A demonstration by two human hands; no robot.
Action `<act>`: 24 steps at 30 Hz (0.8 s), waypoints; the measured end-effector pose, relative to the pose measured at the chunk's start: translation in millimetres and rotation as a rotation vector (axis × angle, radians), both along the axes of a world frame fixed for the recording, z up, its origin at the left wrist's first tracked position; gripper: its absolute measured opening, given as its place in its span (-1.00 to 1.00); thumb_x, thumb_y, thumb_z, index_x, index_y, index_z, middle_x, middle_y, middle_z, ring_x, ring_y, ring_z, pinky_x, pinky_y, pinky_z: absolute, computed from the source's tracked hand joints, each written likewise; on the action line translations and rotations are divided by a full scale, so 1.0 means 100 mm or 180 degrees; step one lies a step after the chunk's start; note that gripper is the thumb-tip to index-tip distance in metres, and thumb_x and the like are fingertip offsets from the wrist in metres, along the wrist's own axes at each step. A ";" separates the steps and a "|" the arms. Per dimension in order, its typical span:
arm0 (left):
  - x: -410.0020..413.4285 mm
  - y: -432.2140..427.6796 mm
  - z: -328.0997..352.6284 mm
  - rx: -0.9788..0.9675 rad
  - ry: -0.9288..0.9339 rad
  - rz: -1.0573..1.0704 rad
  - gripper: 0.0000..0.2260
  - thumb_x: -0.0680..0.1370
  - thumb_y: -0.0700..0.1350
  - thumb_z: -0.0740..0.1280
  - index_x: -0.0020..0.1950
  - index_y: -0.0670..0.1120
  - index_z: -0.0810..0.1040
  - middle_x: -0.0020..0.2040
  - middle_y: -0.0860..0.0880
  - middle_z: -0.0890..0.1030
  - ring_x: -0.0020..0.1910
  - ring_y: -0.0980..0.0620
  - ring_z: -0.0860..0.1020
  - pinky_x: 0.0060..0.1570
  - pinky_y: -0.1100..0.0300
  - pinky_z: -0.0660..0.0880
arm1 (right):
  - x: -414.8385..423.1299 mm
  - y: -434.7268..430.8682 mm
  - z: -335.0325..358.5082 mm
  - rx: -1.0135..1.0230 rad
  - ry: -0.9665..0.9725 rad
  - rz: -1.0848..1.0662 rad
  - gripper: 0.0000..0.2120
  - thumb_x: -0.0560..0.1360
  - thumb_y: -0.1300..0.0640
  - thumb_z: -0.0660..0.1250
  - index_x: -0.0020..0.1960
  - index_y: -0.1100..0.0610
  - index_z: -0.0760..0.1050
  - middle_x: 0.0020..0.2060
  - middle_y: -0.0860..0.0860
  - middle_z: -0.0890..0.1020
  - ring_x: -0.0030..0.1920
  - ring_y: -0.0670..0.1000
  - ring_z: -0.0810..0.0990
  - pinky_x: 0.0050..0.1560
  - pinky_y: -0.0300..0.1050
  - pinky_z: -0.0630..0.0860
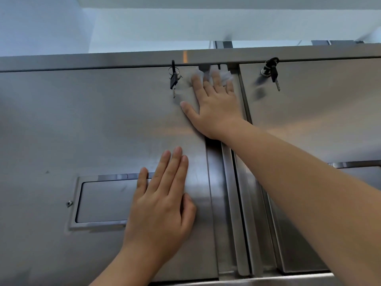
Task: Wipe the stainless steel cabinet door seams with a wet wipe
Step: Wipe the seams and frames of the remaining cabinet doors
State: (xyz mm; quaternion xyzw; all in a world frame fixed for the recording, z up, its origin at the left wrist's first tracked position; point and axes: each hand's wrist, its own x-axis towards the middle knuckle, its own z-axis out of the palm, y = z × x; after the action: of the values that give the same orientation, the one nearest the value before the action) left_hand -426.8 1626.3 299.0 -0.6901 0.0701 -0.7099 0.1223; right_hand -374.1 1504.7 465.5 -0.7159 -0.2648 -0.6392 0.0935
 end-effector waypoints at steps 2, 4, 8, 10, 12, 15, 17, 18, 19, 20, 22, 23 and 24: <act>0.00 0.00 0.00 0.0019 -0.0029 0.0043 -0.49 0.46 -0.07 0.09 0.39 -0.18 0.37 0.42 -0.09 0.32 0.41 -0.06 0.27 0.33 -0.09 0.20 | 0.02 0.00 -0.10 -0.0017 -0.0031 0.0015 -0.35 0.58 -0.21 -0.10 0.52 0.09 -0.21 0.52 0.10 -0.05 0.49 0.10 -0.25 0.41 0.07 -0.33; 0.00 0.00 0.00 0.0037 -0.0052 0.0070 -0.49 0.46 -0.08 0.09 0.39 -0.19 0.37 0.42 -0.10 0.33 0.40 -0.11 0.29 0.28 -0.18 0.19 | 0.03 -0.02 -0.20 -0.0040 -0.0061 0.0022 -0.35 0.58 -0.21 -0.10 0.52 0.09 -0.21 0.52 0.10 -0.06 0.50 0.10 -0.24 0.41 0.07 -0.33; -0.01 -0.01 0.00 0.0011 -0.0047 0.0083 -0.49 0.46 -0.07 0.08 0.39 -0.19 0.36 0.42 -0.11 0.32 0.40 -0.09 0.28 0.28 -0.17 0.18 | 0.02 -0.07 -0.45 -0.0109 -0.0150 0.0108 -0.35 0.58 -0.19 -0.07 0.53 0.10 -0.19 0.52 0.09 -0.03 0.50 0.11 -0.21 0.42 0.05 -0.30; -0.01 0.00 0.00 -0.0008 -0.0026 0.0078 -0.49 0.46 -0.07 0.08 0.40 -0.19 0.36 0.42 -0.10 0.32 0.40 -0.08 0.27 0.29 -0.14 0.19 | 0.02 -0.09 -0.59 -0.0151 -0.0175 0.0123 -0.35 0.58 -0.19 -0.07 0.52 0.10 -0.20 0.52 0.09 -0.04 0.50 0.11 -0.21 0.42 0.04 -0.31; -0.01 0.00 0.00 -0.0007 -0.0006 0.0072 -0.49 0.47 -0.07 0.08 0.40 -0.19 0.35 0.42 -0.11 0.31 0.40 -0.08 0.26 0.30 -0.14 0.18 | 0.01 -0.11 -0.71 -0.0176 -0.0190 0.0111 -0.35 0.58 -0.18 -0.07 0.52 0.10 -0.20 0.52 0.09 -0.05 0.50 0.11 -0.22 0.42 0.03 -0.33; -0.01 0.00 0.00 0.0011 0.0010 0.0113 -0.48 0.48 -0.07 0.07 0.41 -0.20 0.33 0.43 -0.12 0.30 0.41 -0.09 0.25 0.30 -0.14 0.19 | 0.01 -0.13 -0.85 -0.0194 -0.0212 0.0049 -0.36 0.58 -0.19 -0.09 0.52 0.08 -0.23 0.52 0.08 -0.08 0.50 0.10 -0.24 0.41 0.02 -0.35; 0.00 0.01 -0.01 0.0008 0.0010 0.0117 -0.49 0.48 -0.07 0.07 0.42 -0.20 0.33 0.43 -0.13 0.30 0.41 -0.09 0.25 0.30 -0.14 0.20 | 0.00 -0.14 -0.95 -0.0222 -0.0214 0.0032 -0.37 0.58 -0.19 -0.10 0.51 0.07 -0.23 0.52 0.07 -0.10 0.50 0.10 -0.26 0.41 0.02 -0.37; 0.00 0.01 -0.01 0.0012 0.0008 0.0106 -0.49 0.48 -0.07 0.07 0.41 -0.20 0.33 0.43 -0.13 0.30 0.41 -0.09 0.25 0.30 -0.14 0.21 | 0.00 -0.15 -1.00 -0.0235 -0.0207 0.0041 -0.37 0.58 -0.18 -0.10 0.51 0.07 -0.23 0.52 0.07 -0.10 0.50 0.09 -0.26 0.41 0.02 -0.38; 0.00 0.01 -0.01 0.0018 0.0002 0.0099 -0.49 0.48 -0.07 0.07 0.41 -0.20 0.33 0.43 -0.14 0.30 0.41 -0.09 0.25 0.30 -0.15 0.21 | -0.01 -0.16 -1.05 -0.0247 -0.0203 0.0051 -0.38 0.59 -0.18 -0.09 0.52 0.07 -0.21 0.52 0.06 -0.09 0.50 0.09 -0.25 0.41 0.01 -0.38; 0.00 0.00 0.00 0.0023 -0.0001 0.0101 -0.49 0.49 -0.07 0.06 0.41 -0.21 0.33 0.43 -0.14 0.30 0.41 -0.10 0.25 0.30 -0.15 0.20 | -0.02 -0.17 -1.11 -0.0256 -0.0198 0.0067 -0.38 0.59 -0.18 -0.08 0.52 0.07 -0.19 0.52 0.06 -0.07 0.50 0.09 -0.24 0.40 -0.01 -0.38; -0.01 0.00 0.00 0.0024 -0.0002 0.0109 -0.50 0.49 -0.07 0.06 0.40 -0.22 0.34 0.42 -0.16 0.31 0.41 -0.12 0.26 0.29 -0.15 0.20 | -0.05 -0.18 -1.22 -0.0271 -0.0163 0.0148 -0.40 0.60 -0.16 -0.06 0.52 0.07 -0.14 0.52 0.06 -0.03 0.50 0.09 -0.22 0.39 -0.03 -0.40; -0.01 -0.01 0.00 0.0022 -0.0001 0.0106 -0.50 0.49 -0.07 0.05 0.40 -0.23 0.34 0.42 -0.16 0.31 0.41 -0.13 0.26 0.29 -0.15 0.19 | -0.05 -0.18 -1.28 -0.0273 -0.0131 0.0204 -0.41 0.59 -0.15 -0.07 0.52 0.07 -0.12 0.52 0.06 -0.01 0.50 0.09 -0.22 0.39 -0.04 -0.41; -0.01 -0.01 0.00 0.0020 0.0002 0.0100 -0.50 0.50 -0.07 0.05 0.40 -0.23 0.34 0.42 -0.16 0.31 0.40 -0.13 0.25 0.29 -0.15 0.18 | -0.06 -0.19 -1.33 -0.0279 -0.0092 0.0250 -0.41 0.58 -0.15 -0.08 0.51 0.07 -0.11 0.51 0.06 -0.01 0.50 0.09 -0.22 0.39 -0.04 -0.41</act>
State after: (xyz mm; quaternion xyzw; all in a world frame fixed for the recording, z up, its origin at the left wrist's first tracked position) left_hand -427.6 1625.6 298.9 -0.6909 0.0616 -0.7074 0.1356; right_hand -380.4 1486.0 332.1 -0.6991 -0.3218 -0.6330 0.0832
